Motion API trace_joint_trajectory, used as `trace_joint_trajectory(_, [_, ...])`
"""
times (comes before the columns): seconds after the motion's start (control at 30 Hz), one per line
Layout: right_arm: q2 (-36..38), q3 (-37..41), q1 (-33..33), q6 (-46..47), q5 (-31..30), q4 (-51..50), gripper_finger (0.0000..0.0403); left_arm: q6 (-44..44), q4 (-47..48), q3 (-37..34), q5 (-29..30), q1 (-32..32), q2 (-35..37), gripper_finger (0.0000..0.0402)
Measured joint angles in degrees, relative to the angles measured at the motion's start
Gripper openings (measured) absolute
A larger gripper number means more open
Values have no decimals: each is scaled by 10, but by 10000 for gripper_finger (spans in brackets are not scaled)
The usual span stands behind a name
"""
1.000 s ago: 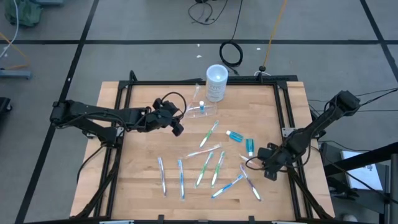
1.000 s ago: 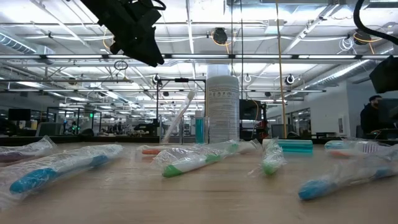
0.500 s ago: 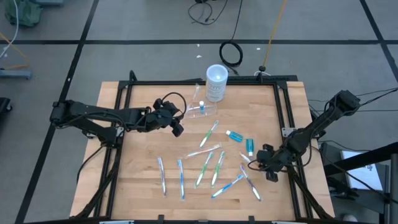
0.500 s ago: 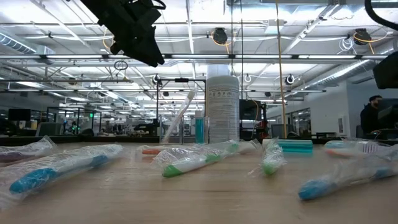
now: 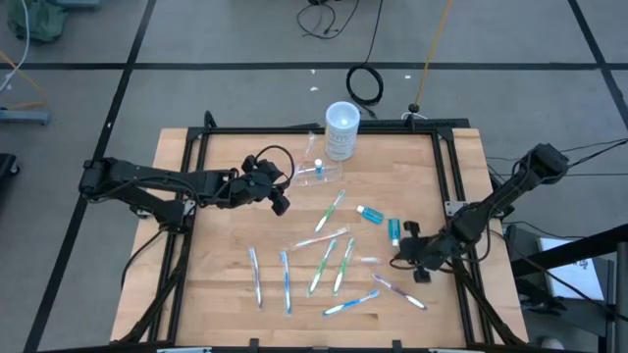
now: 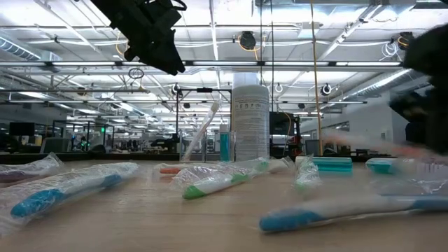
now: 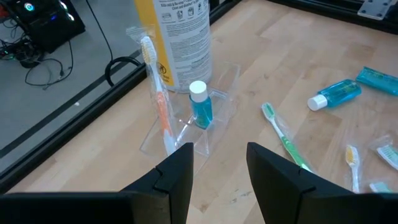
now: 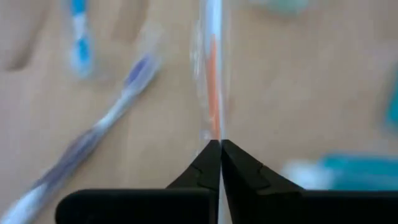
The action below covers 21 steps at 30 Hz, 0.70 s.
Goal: Pick & Place toothbrushing station
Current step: Put the bottom orange toothbrush into the transparent organizer
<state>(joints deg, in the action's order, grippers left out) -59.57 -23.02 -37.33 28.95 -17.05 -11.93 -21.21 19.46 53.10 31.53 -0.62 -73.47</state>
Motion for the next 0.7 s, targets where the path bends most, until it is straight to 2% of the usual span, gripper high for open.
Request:
trace_joint_trajectory(0.17, [0,-46,48,-230,-143,43,0,5,0,0,0,0,0,157])
trace_joint_trajectory(0.27, [1,-56,89,-442,-229,205,0,13,-3,0,0,0,0,157])
trace_joint_trajectory(0.37, [-7,-57,130,-674,-222,382,0,10,-10,0,0,0,0,157])
trace_joint_trajectory(0.43, [-18,-57,153,-817,-217,444,0,13,-16,0,0,0,0,157])
trace_joint_trajectory(0.57, [-47,-57,213,-1042,-222,484,0,28,-28,0,0,0,0,157])
trace_joint_trajectory(0.7, [-95,-57,284,-1191,-221,535,0,33,-34,0,0,0,0,157])
